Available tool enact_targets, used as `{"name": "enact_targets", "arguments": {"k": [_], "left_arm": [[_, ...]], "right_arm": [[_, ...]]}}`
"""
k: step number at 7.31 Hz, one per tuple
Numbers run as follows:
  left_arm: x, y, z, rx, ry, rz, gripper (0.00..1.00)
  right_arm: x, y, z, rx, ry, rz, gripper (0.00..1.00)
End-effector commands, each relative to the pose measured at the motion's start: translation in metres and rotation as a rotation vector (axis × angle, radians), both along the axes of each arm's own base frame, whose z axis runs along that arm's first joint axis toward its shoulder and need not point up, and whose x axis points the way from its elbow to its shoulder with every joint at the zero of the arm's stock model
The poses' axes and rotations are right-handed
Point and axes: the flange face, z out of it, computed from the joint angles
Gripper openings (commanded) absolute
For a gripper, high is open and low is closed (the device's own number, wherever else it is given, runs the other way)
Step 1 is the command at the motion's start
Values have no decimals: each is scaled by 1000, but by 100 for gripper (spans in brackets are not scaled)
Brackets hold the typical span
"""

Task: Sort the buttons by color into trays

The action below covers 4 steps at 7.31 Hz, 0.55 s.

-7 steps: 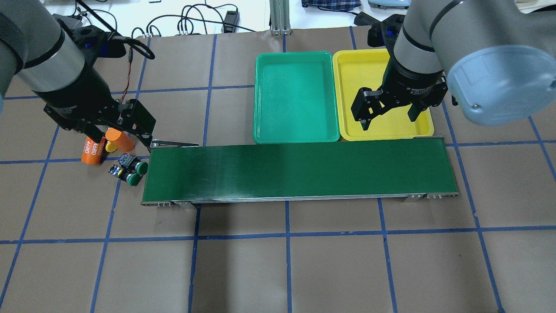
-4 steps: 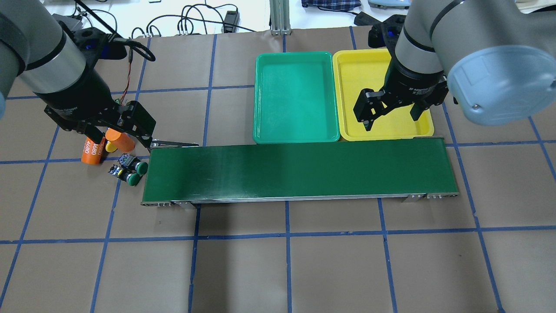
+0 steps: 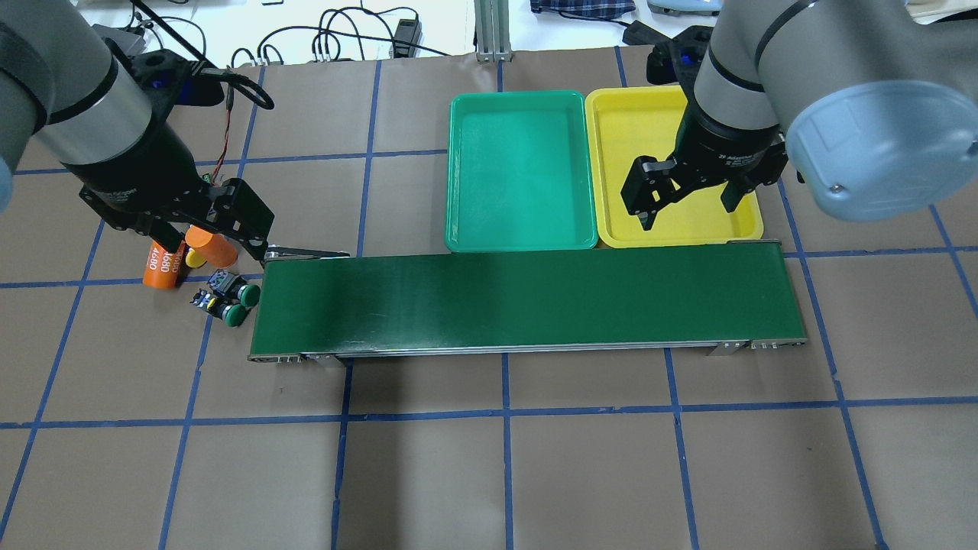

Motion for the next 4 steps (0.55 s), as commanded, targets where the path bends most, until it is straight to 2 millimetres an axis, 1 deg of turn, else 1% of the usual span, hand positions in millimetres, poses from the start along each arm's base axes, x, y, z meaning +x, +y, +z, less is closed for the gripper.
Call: {"name": "enact_targets", "arguments": {"k": [1,2,4], "left_arm": [[0,0,-1,6,2,0,100],[0,0,-1,5,3,0,100],[0,-7,-6,7,9,17,100]], "right_arm": [[0,0,0,0,-3,0,100],[0,0,0,0,-3,0,100],[0,0,0,0,-3,0,100]]}}
